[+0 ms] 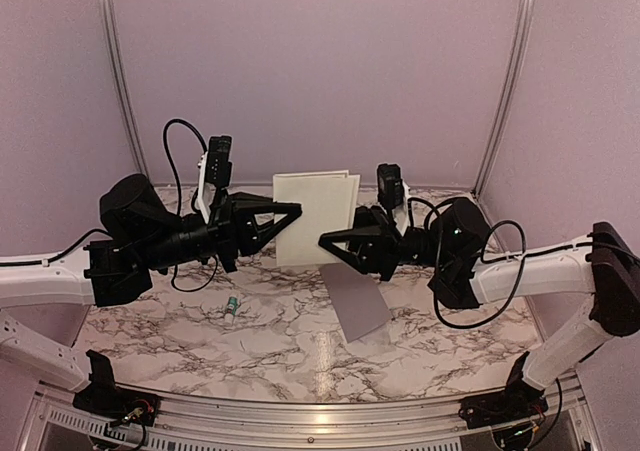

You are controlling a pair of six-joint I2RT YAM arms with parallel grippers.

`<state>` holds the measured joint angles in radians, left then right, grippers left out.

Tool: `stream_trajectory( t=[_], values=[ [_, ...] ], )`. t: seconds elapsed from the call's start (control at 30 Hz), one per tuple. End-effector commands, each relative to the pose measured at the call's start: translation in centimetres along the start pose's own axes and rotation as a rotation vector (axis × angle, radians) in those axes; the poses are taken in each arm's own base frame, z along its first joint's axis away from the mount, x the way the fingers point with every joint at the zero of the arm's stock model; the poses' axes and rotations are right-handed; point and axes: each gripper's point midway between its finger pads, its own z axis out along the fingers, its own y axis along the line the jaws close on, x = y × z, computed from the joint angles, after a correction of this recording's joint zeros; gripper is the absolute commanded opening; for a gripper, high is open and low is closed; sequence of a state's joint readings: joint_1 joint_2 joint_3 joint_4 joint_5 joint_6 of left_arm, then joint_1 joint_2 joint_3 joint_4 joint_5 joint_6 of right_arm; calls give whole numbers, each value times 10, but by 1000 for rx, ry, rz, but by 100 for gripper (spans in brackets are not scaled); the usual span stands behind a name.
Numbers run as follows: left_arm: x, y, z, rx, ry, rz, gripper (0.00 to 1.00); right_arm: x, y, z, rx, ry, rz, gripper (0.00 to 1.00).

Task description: Place the letter into the envelope and seal it

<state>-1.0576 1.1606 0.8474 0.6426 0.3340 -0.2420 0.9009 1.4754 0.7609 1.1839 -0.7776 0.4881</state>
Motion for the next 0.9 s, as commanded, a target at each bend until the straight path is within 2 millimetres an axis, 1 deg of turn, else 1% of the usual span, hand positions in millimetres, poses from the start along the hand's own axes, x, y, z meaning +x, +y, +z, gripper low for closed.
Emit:
stream_trajectory(
  t=[0.0, 0.03, 0.07, 0.13, 0.23, 0.37, 0.47, 0.6, 0.7, 0.73, 0.8, 0.87],
  values=[
    [-8, -1, -1, -2, -42, 29, 0, -20, 8, 9, -49, -43, -37, 26],
    [-6, 0, -1, -7, -40, 29, 0, -19, 8, 9, -50, -41, -33, 22],
    [-6, 1, -1, -12, -41, 31, 0, -19, 8, 9, -53, -40, -33, 13],
    [-4, 4, 0, -24, -38, 31, 0, -16, 9, 9, -63, -31, -30, 1],
    [-3, 7, 0, -41, -37, 33, 0, -14, 11, 8, -65, -23, -28, 0],
    [1, 11, 0, -58, -32, 33, 0, -9, 8, 3, -21, -2, -37, 0],
    [4, 14, 0, -73, -27, 34, 14, -5, 0, -2, 52, 24, -50, 0],
    [11, 19, -1, -93, -16, 40, 44, -2, -12, -13, 177, 64, -74, 0],
    [15, 23, -3, -116, -12, 44, 68, -2, -23, -29, 285, 80, -85, 0],
    [16, 25, -5, -125, -10, 44, 74, -1, -28, -36, 325, 85, -88, 0],
    [20, 28, -7, -145, -6, 45, 83, -1, -38, -51, 416, 91, -94, 0],
    [24, 33, -10, -171, 0, 49, 88, -5, -49, -72, 518, 86, -102, 0]
  ],
)
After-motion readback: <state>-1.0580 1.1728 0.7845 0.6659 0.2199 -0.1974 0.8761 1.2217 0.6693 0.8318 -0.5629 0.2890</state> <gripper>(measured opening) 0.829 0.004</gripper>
